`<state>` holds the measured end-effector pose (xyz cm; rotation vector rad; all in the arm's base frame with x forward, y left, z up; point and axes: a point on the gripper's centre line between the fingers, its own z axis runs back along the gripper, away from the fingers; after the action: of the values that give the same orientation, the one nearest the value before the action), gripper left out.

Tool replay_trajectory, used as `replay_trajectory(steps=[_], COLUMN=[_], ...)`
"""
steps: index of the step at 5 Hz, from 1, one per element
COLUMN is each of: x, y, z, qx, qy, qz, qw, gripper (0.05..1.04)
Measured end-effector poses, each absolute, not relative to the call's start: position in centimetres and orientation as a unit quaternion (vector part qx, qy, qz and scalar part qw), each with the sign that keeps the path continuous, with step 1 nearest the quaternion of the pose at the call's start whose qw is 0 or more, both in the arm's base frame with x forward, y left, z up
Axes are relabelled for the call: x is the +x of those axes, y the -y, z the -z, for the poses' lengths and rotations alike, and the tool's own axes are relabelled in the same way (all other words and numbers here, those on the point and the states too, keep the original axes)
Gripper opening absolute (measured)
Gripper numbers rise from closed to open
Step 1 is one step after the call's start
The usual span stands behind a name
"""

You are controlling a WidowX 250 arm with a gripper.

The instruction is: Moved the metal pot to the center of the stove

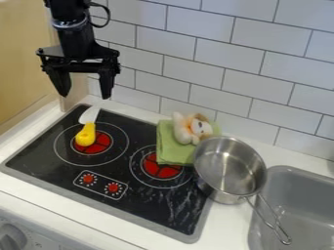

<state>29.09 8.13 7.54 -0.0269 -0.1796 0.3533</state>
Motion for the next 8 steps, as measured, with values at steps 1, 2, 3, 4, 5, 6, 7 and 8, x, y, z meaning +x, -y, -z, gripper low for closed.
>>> replay_trajectory(steps=[1, 2, 3, 4, 5, 6, 7, 8], x=[28.2, 28.4, 28.7, 28.8, 28.9, 28.9, 29.1, 28.8], y=[-7.7, -6.9, -6.0, -4.4, -1.9, -0.1, 3.0, 5.0], z=[-6.2, -6.1, -6.1, -5.9, -5.6, -5.5, -4.7, -4.1], qx=[-0.018, -0.027, -0.027, -0.03, -0.042, -0.049, -0.052, -0.051], qy=[0.064, 0.065, 0.068, 0.064, 0.063, 0.065, 0.065, 0.06], qz=[-0.176, -0.167, -0.159, -0.144, -0.127, -0.109, -0.068, -0.046], qw=[0.982, 0.983, 0.984, 0.987, 0.989, 0.991, 0.994, 0.996], gripper=[0.998, 0.998, 0.998, 0.998, 0.998, 0.998, 0.998, 0.998])
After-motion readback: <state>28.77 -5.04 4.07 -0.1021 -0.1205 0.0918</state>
